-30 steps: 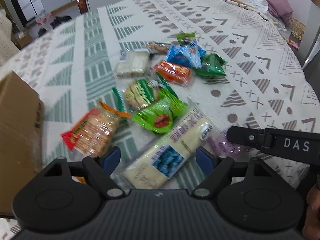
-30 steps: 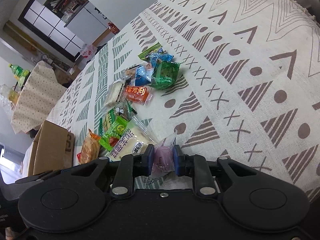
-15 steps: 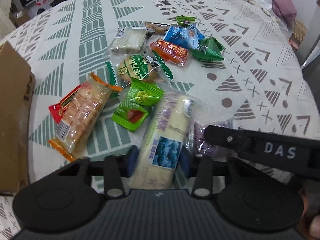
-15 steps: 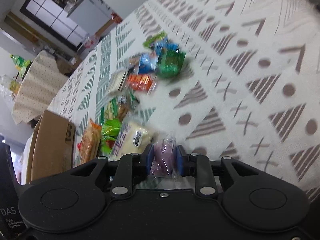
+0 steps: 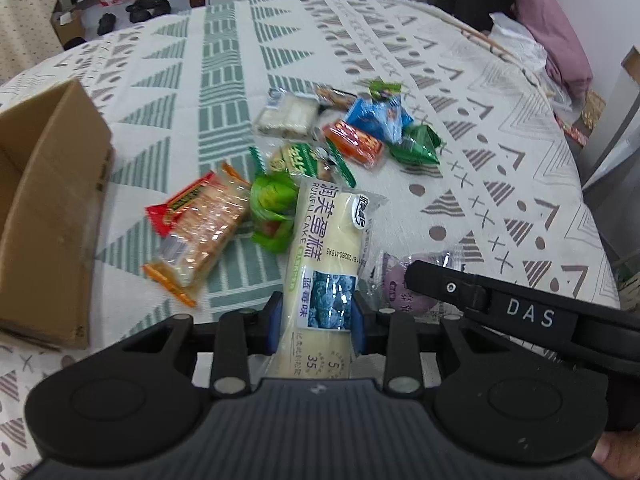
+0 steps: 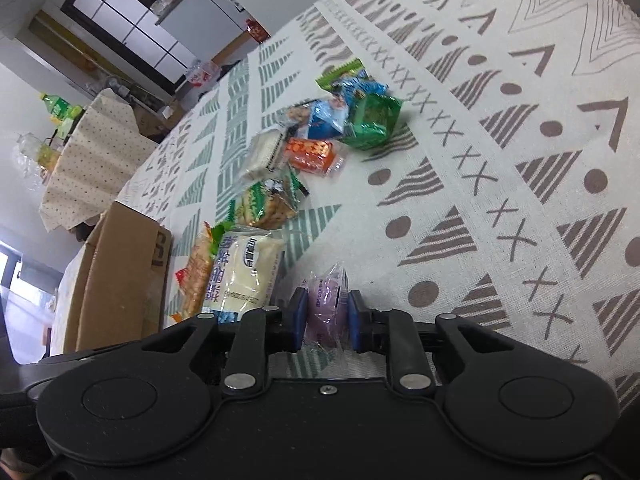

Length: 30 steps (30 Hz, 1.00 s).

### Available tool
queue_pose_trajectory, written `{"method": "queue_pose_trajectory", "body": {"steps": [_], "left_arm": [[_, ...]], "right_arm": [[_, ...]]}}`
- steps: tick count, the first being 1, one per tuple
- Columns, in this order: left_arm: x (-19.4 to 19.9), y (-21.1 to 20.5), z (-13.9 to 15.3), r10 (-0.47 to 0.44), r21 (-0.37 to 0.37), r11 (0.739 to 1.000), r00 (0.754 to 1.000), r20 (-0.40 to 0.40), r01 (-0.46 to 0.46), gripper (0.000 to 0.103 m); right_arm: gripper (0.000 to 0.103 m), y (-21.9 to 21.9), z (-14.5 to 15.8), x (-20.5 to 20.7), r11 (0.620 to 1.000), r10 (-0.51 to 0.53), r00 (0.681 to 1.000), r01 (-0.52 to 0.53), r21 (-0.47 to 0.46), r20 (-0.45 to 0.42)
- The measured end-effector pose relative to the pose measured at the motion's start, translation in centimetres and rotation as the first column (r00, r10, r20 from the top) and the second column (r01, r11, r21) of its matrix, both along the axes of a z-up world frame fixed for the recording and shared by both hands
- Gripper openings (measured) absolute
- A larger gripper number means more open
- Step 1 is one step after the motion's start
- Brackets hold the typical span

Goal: Organize snacks
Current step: 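Carry the cake bar with the left gripper and the purple bag with the right gripper to the box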

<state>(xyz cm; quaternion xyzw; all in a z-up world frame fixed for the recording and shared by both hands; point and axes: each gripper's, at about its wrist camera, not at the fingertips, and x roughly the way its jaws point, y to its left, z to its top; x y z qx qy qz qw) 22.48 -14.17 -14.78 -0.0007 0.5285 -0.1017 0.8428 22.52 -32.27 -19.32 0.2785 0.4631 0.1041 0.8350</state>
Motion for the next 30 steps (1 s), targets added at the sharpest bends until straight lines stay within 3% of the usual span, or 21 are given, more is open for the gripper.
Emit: {"method": "queue_pose_trajectory", "body": {"steps": [15, 30], "left_arm": [[-1.9, 4.8, 5.9, 0.087, -0.027, 0.996, 0.991, 0.099, -0.085, 0.033], [-3.0, 10.7, 8.8, 0.196, -0.074, 0.98, 0.969, 0.152, -0.187, 0.033]], "right_arm": [[0.02, 2.3, 5.5, -1.4, 1.0, -0.007, 0.991, 0.008, -0.006, 0.133], [0.019, 7.3, 9.5, -1.9, 0.999, 0.04, 0.975, -0.037, -0.017, 0.218]]}}
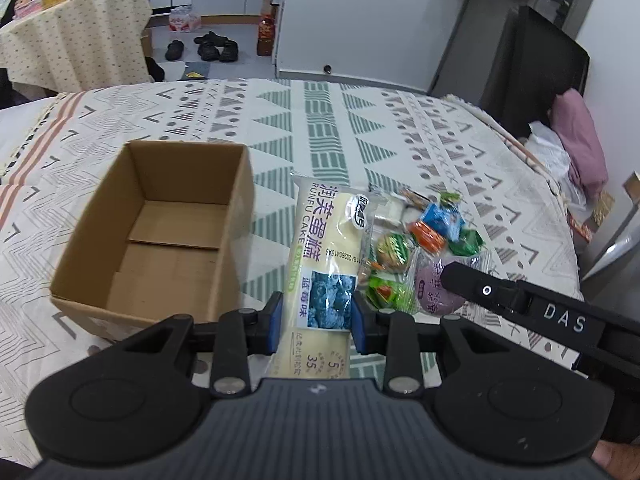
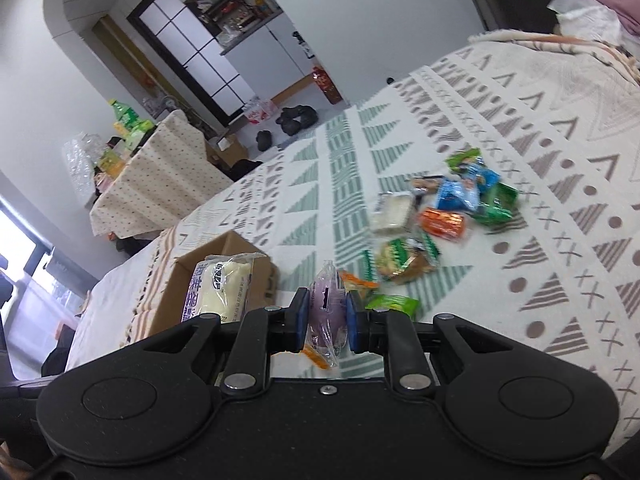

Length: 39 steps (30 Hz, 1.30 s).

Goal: Organize snacks
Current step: 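Carry the cake bar with the left gripper and the purple bag with the right gripper to the box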

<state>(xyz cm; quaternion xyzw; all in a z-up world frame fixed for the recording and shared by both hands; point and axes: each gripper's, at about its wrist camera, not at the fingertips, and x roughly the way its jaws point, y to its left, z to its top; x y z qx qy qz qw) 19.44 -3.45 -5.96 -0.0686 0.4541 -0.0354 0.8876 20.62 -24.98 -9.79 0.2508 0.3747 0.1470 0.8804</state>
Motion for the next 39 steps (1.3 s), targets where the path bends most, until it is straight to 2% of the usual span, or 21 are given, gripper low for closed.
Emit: {"method": "queue_pose_trajectory", "body": {"steps": [12, 23, 39], "left_arm": [[-0.2, 6.1, 1.5, 0.097, -0.031, 0.995, 0.995, 0.016, -0.097, 0.033], [0.6, 11.5, 1.6, 0.188, -0.07, 0.98, 0.982, 0.019, -0.187, 0.033], [3.4, 15.2, -0.8, 0.24, -0.105, 0.966, 0.971, 0.007, -0.238, 0.033]], "right_arm": [[0.019, 5.1, 2.5, 0.6, 0.998, 0.06, 0.998, -0.06, -0.006, 0.034], [0.019, 10.6, 3.3, 1.9, 0.99, 0.136, 0.99, -0.135, -0.026, 0.031], [0.019, 15.2, 2.7, 4.0, 0.982, 0.188, 0.982, -0.189, -0.016, -0.016]]}}
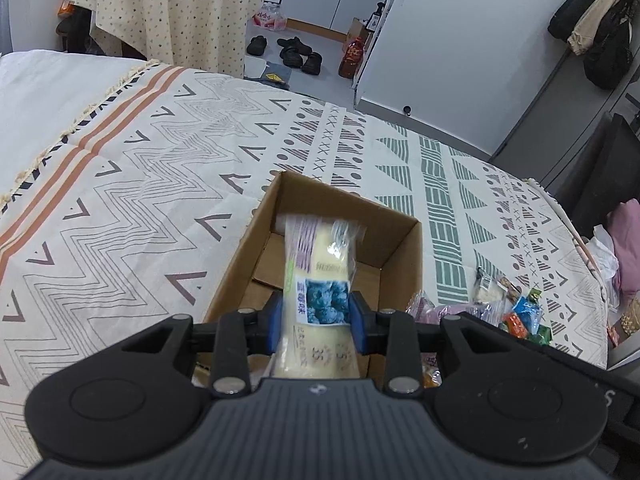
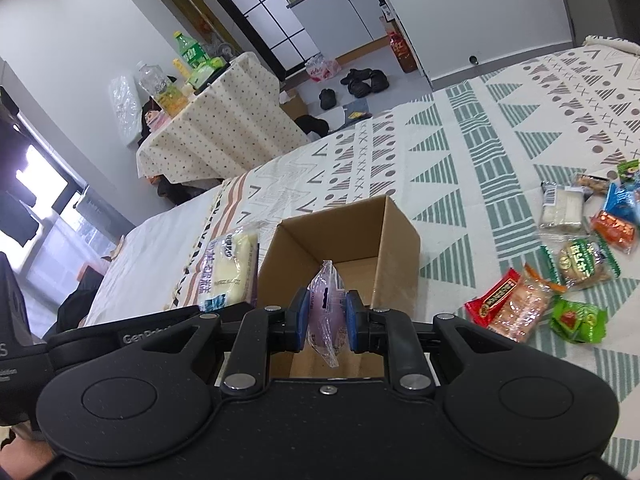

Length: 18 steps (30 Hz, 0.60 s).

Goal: Organize snacks
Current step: 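Carry the cake bar with the left gripper and the purple bag with the right gripper to the box, then open both grippers to drop the cake bar and purple bag into the box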

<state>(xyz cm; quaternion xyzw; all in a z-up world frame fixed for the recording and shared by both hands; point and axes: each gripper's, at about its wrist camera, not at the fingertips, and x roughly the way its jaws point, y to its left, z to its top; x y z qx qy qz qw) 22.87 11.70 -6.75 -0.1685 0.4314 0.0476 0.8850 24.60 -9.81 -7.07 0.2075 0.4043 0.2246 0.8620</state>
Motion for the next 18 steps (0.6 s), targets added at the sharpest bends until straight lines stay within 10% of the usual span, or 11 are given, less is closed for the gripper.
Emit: {"method": "queue_pose_trajectory", "body": {"steps": [10, 18], "left_arm": [[-0.2, 0.8, 0.1, 0.041, 0.023, 0.999, 0.999, -0.022, -0.04, 0.048], [-1.5, 0.0, 0.6, 0.065, 0.067, 0.996, 0.997, -0.048, -0.062, 0.08]], "right_arm": [[0.02, 1.2, -0.7, 0.8, 1.0, 0.008, 0.999, -0.008, 0.019, -0.031], [0.049, 0.1, -0.7, 0.5, 0.999, -0.03, 0.999, 0.032, 0.04, -0.038]]}}
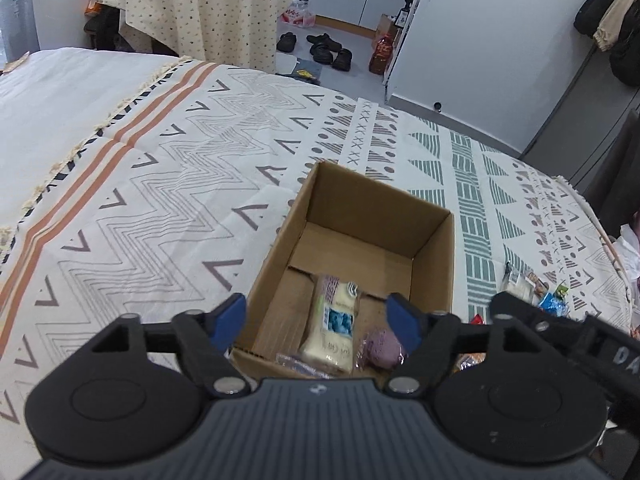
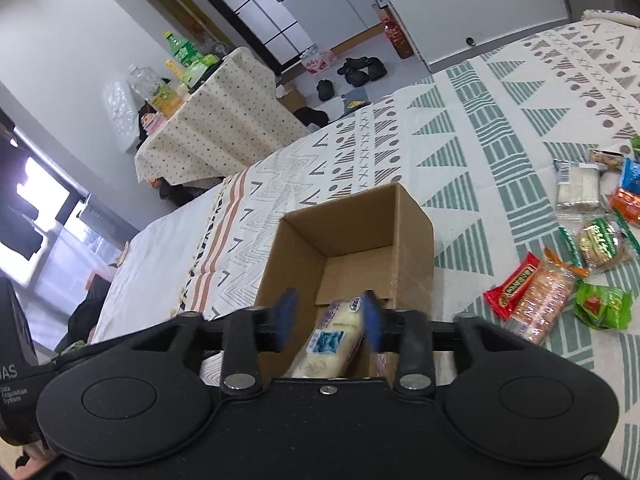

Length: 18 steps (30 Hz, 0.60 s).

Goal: Organize snacks
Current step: 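Open both grippers to drop the cake bar and purple bag into the box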

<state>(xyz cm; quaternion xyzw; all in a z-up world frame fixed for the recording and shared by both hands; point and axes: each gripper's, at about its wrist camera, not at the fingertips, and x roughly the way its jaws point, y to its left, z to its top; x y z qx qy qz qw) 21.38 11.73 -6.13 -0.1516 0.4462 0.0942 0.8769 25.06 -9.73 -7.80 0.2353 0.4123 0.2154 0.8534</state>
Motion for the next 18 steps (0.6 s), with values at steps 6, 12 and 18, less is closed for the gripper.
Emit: {"method": "queue_pose_trajectory", "body": {"steps": [6, 12, 18], "left_arm": [[-0.9, -1.6, 0.5, -0.009, 0.008, 1.0, 1.0, -0.027, 0.01, 0.088], [-2.0, -3.7, 1.0, -0.029, 0.017, 0.999, 0.999, -0.016, 0.029, 0.098], [-2.8, -5.6, 1.1, -0.052, 0.02, 0.998, 0.998, -0.025, 0.053, 0.103]], "right_arm": [[0.065, -2.6, 0.6, -1.2, 0.999, -0.049, 0.999, 0.049, -0.012, 0.019], [0.08, -5.4, 1.1, -2.4, 0.994, -0.088, 0.995, 0.091, -0.057, 0.045], [0.093, -7.8, 1.4, -3.7, 0.989, -0.112, 0.991, 0.117, -0.087, 0.068]]}}
